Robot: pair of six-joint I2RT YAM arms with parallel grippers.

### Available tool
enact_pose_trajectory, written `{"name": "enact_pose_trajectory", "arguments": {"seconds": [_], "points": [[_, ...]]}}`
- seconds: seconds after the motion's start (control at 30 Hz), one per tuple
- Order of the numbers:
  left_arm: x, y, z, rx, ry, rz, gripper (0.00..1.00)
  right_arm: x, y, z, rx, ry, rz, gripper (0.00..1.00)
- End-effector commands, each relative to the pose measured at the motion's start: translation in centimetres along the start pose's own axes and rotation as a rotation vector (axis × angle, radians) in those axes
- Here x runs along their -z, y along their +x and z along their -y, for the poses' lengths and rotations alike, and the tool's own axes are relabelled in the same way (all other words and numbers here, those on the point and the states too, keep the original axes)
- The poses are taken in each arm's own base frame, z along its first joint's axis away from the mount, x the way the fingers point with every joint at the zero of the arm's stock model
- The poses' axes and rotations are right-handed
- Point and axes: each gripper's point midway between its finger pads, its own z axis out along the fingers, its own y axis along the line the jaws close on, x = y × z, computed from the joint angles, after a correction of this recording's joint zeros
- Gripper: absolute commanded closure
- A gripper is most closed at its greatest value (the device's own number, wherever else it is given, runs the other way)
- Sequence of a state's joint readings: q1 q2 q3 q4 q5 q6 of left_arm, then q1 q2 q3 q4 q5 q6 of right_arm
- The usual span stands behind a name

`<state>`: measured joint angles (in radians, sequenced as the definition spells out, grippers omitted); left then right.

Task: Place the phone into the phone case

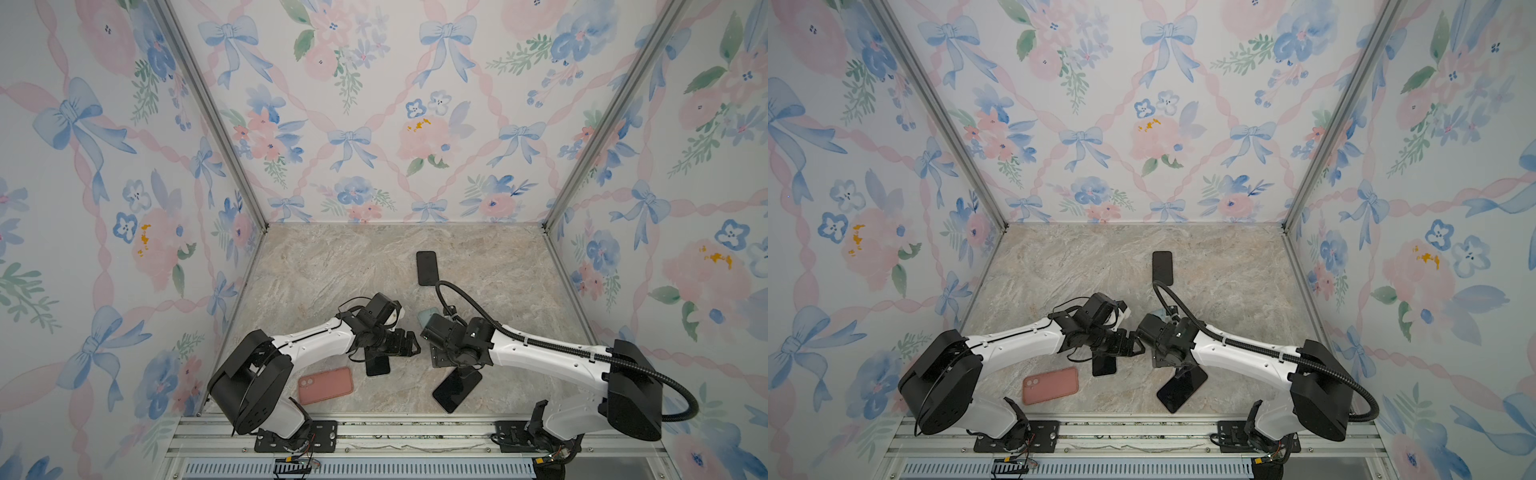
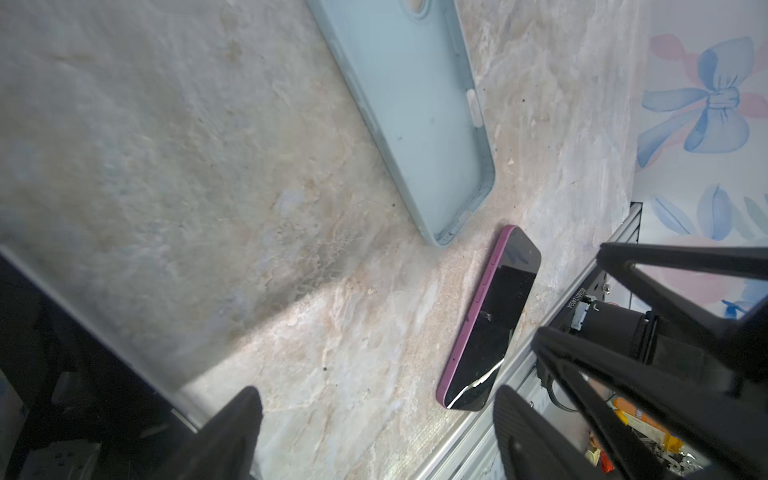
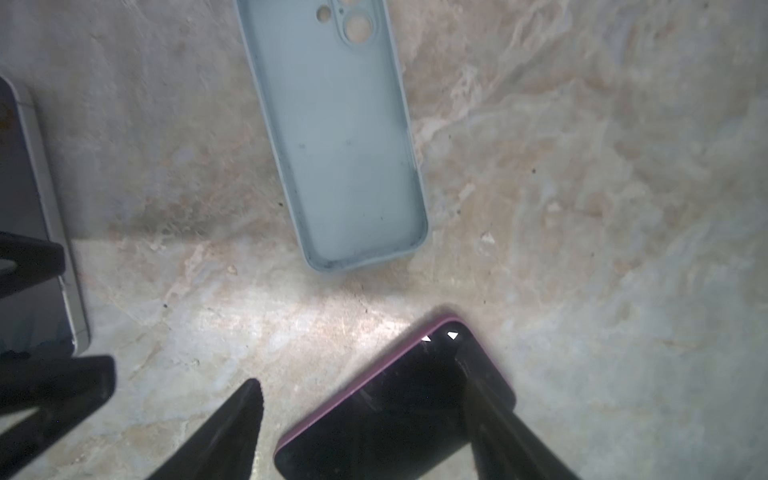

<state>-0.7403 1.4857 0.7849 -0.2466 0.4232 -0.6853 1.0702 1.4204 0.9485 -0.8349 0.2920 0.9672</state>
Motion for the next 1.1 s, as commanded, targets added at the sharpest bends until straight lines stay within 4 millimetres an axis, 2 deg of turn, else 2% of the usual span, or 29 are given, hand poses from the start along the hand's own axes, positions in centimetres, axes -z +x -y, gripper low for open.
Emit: {"name": "enact_pose_trajectory", "arguments": {"seconds": [0.0, 0.2, 0.37, 0.67, 1.07], "points": [[-0.3, 0.2, 0.1, -0.014, 0.008, 0.002, 0.12, -0.2, 3.4, 1.4, -0.107, 0.029, -0.043, 0.13], [-0.5, 0.0, 0.3, -0.026, 0.015, 0.004, 0.12, -0.4, 6.7, 1.5, -0.2, -0.044, -0.069, 0.01], [-0.4, -0.1, 0.2, -0.031, 0.014, 0.006, 0.11, -1.8, 8.4, 1.4, -0.314, -0.14, -0.096, 0.02], [-0.6, 0.0, 0.1, -0.027, 0.012, 0.004, 0.11, -3.0, 8.4, 2.0, -0.361, -0.162, -0.083, 0.03], [-0.5, 0.2, -0.1, -0.018, 0.008, 0.007, 0.12, -3.9, 6.8, 0.4, -0.289, -0.124, -0.093, 0.03]]}}
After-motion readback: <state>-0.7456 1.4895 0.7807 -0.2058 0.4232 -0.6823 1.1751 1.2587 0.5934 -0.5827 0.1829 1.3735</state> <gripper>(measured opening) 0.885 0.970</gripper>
